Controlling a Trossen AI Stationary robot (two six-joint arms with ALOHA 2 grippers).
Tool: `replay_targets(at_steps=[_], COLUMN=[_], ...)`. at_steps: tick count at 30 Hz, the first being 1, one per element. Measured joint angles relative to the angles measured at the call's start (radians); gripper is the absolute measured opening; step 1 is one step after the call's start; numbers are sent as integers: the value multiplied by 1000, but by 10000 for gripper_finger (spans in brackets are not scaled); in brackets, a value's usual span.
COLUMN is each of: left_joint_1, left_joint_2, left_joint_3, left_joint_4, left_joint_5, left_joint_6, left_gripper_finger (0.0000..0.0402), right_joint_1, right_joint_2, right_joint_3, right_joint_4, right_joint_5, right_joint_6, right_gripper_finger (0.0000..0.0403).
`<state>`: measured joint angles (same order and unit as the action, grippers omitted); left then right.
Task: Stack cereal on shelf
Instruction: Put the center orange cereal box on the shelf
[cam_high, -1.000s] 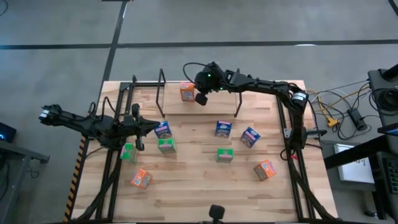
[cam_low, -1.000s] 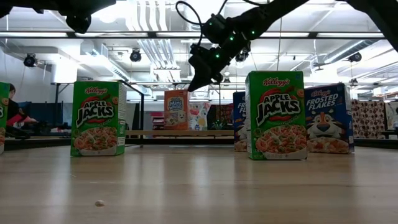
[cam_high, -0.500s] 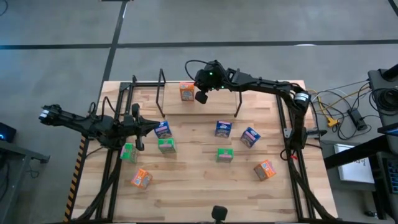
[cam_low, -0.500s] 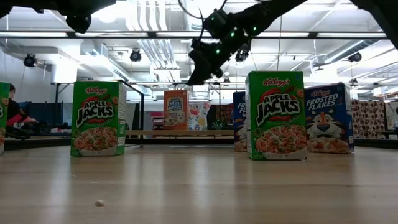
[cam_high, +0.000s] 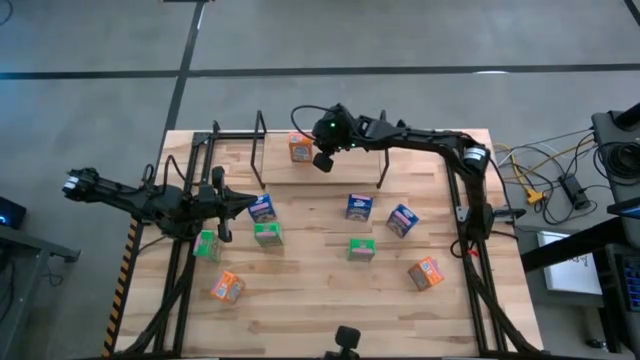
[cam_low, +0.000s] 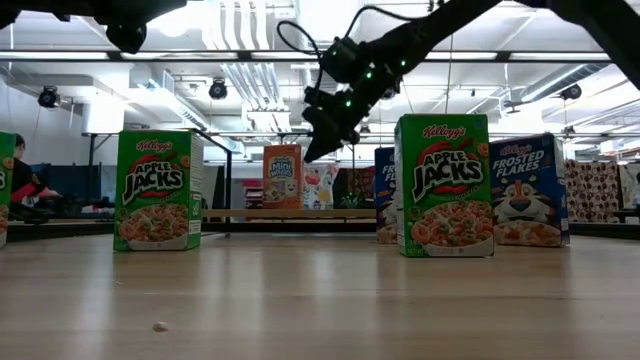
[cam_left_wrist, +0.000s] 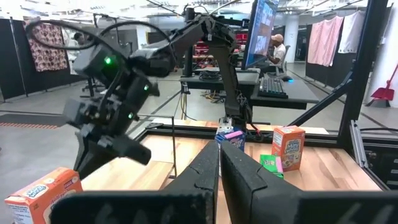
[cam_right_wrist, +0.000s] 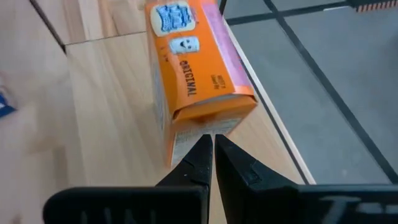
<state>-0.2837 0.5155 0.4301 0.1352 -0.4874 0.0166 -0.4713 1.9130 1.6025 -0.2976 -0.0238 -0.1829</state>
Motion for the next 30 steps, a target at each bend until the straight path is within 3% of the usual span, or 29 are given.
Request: replay_targets(at_steps=[14,22,30], left_joint_1=[0,0,0], left_joint_2=[0,0,0], left_joint_3=[0,0,0], left_joint_4=[0,0,1], left_joint_5=[0,0,0], left_joint_6=[0,0,0], left_gripper_finger=[0,0,0], right_joint_1=[0,2,50], right_joint_2=[47,38,70], right_joint_3=[0,0,0], right_joint_4=[231,116,120], right_joint_5=[0,-3,-116], right_joint_6=[7,27,4], right_gripper_finger=[9,9,9])
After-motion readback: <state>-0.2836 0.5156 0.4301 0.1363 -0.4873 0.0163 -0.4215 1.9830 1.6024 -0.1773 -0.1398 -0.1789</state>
